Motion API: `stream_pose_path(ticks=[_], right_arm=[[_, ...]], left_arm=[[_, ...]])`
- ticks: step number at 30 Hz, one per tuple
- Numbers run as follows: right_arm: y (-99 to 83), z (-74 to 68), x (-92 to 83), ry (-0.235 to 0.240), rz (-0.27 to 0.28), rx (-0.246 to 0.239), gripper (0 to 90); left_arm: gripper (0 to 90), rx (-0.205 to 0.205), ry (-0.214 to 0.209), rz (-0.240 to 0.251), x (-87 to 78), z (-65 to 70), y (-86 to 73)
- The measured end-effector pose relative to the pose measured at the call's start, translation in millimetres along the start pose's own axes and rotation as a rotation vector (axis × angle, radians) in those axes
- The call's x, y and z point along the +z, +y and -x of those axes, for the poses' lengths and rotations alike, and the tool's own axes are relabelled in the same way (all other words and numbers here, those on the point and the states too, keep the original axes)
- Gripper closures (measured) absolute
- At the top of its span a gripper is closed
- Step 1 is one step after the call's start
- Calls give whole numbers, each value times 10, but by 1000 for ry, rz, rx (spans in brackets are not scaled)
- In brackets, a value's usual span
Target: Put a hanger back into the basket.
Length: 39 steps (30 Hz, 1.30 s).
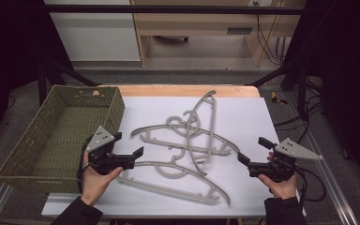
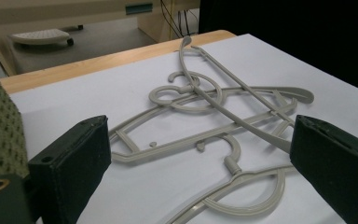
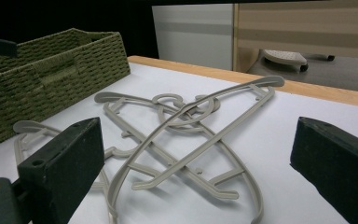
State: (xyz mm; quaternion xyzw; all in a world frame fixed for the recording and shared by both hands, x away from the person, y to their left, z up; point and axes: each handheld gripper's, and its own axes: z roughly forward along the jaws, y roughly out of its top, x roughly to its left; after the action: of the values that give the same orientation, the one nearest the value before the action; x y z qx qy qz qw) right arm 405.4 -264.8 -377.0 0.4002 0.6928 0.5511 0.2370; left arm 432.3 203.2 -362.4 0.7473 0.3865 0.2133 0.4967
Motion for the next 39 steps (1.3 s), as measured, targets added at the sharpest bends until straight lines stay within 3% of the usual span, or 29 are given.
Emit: stream_pose_path(ticks=[8, 11, 17, 27, 39], right_arm=[[12, -6, -8, 7, 8, 5, 29], [14, -4, -11, 6, 8, 2, 29], [16, -2, -13, 6, 10, 2, 29], [4, -14, 6, 10, 4, -1, 25], [-9, -17, 29, 18, 3, -8, 24]], left_arm=[[54, -8, -44, -22, 266, 147, 134], [54, 7, -51, -32, 363, 217, 184], [59, -8, -65, -38, 611, 306, 238], [66, -27, -98, -29, 897, 288, 237], [89, -40, -78, -54, 1269, 254, 218]])
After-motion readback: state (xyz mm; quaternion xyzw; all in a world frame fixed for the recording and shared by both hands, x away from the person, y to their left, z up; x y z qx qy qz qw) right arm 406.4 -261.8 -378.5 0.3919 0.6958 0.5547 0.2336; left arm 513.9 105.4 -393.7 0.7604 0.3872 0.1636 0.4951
